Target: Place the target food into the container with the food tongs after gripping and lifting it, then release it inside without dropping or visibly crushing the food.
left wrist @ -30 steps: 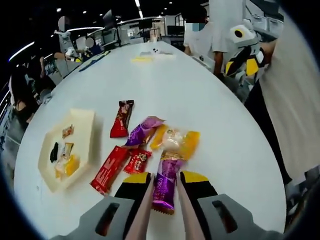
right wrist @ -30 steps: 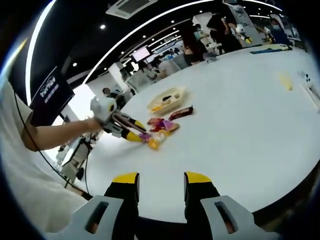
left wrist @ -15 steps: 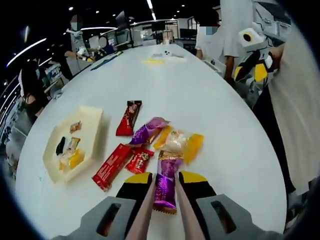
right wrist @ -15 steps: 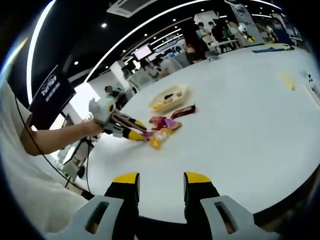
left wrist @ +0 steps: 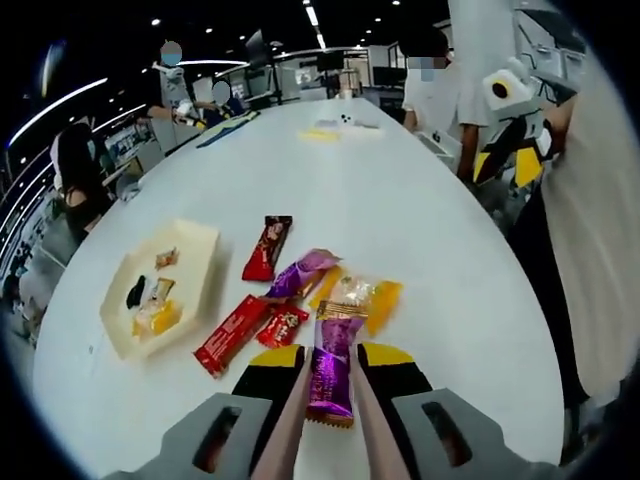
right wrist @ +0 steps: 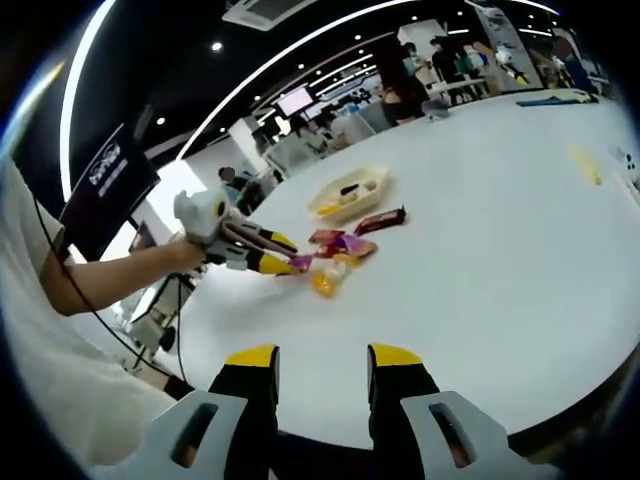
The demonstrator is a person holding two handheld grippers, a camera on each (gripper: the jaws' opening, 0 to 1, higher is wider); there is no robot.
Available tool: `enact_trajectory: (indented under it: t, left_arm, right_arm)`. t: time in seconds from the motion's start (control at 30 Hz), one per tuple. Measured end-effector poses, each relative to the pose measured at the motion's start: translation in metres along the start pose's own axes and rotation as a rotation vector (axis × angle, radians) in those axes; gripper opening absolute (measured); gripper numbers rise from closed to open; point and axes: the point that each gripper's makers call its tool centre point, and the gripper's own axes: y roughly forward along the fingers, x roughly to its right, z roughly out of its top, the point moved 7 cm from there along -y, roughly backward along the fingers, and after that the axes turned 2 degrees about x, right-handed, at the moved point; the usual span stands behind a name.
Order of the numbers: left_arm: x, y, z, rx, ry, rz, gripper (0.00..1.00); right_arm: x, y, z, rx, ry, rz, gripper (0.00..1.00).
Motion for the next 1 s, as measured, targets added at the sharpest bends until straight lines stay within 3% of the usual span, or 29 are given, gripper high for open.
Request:
enact_trajectory:
  t: [0.27,0.43,1.0]
  left_arm:
    - [0.007,-0.006,0.003,0.096,-0.129,0.021,0.19]
    - [0.004,-0.015,0.003,0.166,-0.219,0.066,0.19]
    - [0.004,-0.033,-0.01,0.226,-0.319,0.112,0.19]
  right_arm:
    - [-0.005,0.002,-0.002,0.008,-0.007,0.008,0.34]
    - [-0.008,0.012,0.008,0.035,0.01,0.018,0.34]
    - [-0.025,0.023,0.001,0.018,-0.035,0.038,0.34]
